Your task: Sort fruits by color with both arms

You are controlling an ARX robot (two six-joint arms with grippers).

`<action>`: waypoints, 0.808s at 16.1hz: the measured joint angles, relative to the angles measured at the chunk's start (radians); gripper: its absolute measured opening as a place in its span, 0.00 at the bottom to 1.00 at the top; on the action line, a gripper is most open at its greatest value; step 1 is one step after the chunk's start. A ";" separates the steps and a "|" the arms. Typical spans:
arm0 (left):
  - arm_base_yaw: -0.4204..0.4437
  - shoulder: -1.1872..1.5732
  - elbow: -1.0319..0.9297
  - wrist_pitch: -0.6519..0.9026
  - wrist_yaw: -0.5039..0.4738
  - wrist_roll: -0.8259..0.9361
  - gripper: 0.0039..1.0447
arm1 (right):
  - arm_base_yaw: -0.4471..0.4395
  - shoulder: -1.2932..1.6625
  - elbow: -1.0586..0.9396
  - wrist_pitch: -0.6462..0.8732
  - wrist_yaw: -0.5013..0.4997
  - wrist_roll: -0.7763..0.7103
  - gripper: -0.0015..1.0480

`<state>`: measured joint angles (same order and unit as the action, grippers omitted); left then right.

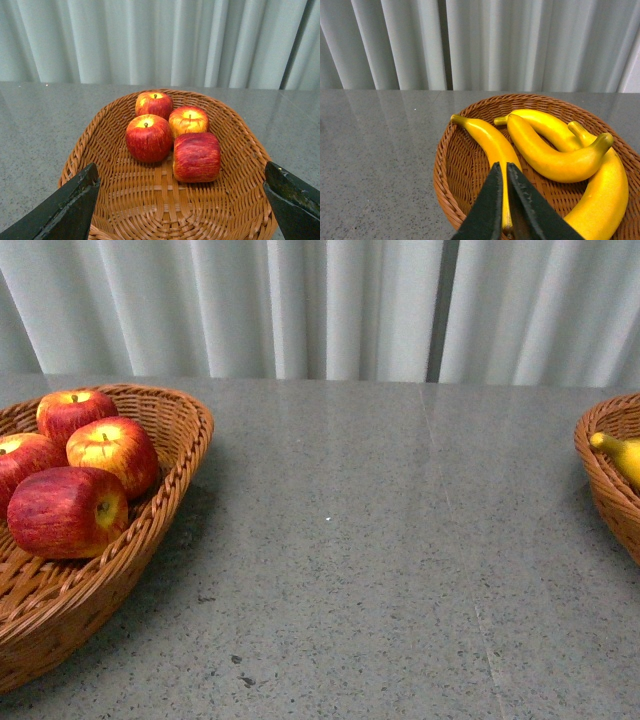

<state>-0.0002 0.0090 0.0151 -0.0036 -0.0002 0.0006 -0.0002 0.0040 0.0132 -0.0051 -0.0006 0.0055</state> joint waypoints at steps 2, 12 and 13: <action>0.000 0.000 0.000 0.000 0.000 0.000 0.94 | 0.000 0.000 0.000 0.000 0.000 0.000 0.26; 0.000 0.000 0.000 0.000 0.000 0.000 0.94 | 0.000 0.000 0.000 0.000 0.000 0.000 0.93; 0.000 0.000 0.000 0.000 0.000 0.000 0.94 | 0.000 0.000 0.000 0.000 0.000 0.000 0.93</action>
<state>-0.0002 0.0090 0.0151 -0.0036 -0.0002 0.0006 -0.0002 0.0040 0.0132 -0.0051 -0.0006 0.0059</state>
